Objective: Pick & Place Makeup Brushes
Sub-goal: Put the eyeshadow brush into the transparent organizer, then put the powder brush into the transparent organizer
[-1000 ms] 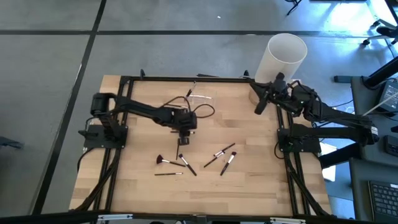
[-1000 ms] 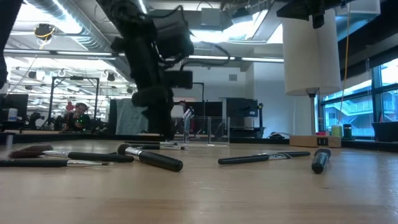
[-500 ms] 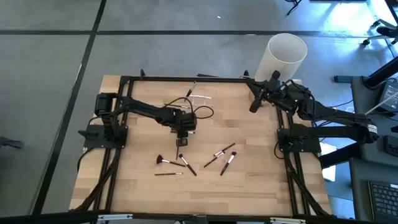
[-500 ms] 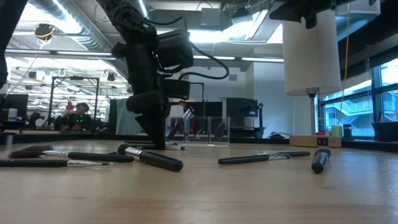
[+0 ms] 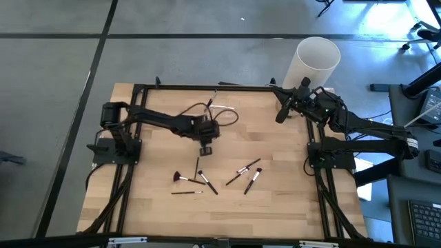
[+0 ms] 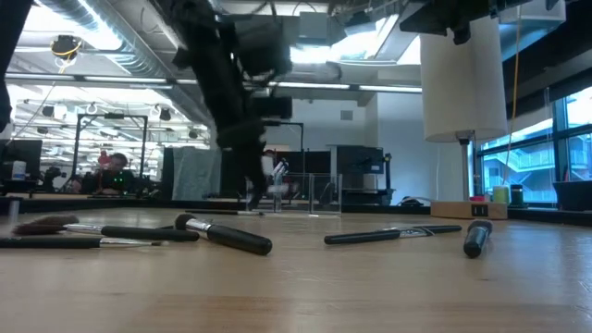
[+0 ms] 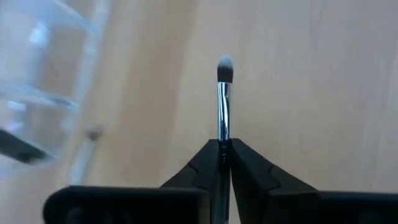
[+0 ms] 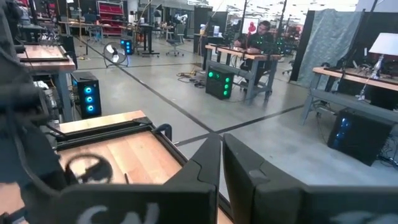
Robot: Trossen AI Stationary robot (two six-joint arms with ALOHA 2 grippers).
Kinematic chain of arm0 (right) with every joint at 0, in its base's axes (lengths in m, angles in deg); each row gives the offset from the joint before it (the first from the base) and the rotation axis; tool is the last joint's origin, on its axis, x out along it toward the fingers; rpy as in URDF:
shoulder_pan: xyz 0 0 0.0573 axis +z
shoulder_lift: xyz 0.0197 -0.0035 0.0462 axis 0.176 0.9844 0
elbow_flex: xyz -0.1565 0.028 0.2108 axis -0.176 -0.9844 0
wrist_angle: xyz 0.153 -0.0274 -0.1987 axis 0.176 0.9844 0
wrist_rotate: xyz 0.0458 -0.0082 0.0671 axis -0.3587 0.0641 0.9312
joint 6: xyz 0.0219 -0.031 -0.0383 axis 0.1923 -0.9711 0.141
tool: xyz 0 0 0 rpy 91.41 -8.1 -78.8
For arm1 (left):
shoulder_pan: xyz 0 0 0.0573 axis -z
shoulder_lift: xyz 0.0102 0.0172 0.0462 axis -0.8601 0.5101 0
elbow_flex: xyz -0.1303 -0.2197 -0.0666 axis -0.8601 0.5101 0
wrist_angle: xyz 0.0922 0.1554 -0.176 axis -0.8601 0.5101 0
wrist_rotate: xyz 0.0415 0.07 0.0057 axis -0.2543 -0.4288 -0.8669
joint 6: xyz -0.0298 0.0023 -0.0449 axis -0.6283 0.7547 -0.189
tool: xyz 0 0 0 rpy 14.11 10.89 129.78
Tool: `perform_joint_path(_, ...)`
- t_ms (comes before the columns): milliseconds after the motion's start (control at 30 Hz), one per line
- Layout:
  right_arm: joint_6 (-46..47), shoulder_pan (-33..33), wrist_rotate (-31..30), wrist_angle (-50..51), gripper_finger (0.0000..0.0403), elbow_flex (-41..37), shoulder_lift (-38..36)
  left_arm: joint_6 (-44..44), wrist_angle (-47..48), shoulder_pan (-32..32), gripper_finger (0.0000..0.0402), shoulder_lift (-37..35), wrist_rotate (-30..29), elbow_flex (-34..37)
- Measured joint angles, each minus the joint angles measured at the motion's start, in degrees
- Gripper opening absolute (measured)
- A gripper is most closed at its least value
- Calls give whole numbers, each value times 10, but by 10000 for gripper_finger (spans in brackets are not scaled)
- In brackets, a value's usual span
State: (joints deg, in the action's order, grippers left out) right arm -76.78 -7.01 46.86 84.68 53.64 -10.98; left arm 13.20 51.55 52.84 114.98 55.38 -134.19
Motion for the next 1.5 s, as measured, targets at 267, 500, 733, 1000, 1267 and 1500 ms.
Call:
perform_joint_path(267, -2, 0, 0, -4, 20, 0, 0, 15, -81, -43, 31, -64, -200, -29)
perform_joint_path(500, -11, 0, 0, -7, 20, 0, 0, 7, -217, -117, 33, -85, -217, -22)
perform_joint_path(733, -17, 0, 0, -7, 20, 0, 0, -42, -348, -164, 33, -44, -196, 14)
perform_joint_path(1000, -20, 0, 0, -7, 20, 0, 0, -71, -406, -177, 37, -16, -195, 47)
perform_joint_path(1267, -24, 0, -11, -14, 20, 0, 0, -120, -399, -176, 56, -16, -199, 60)
perform_joint_path(1500, -27, 0, -11, -16, 20, 0, 0, -115, -396, -176, 88, -16, -183, 60)
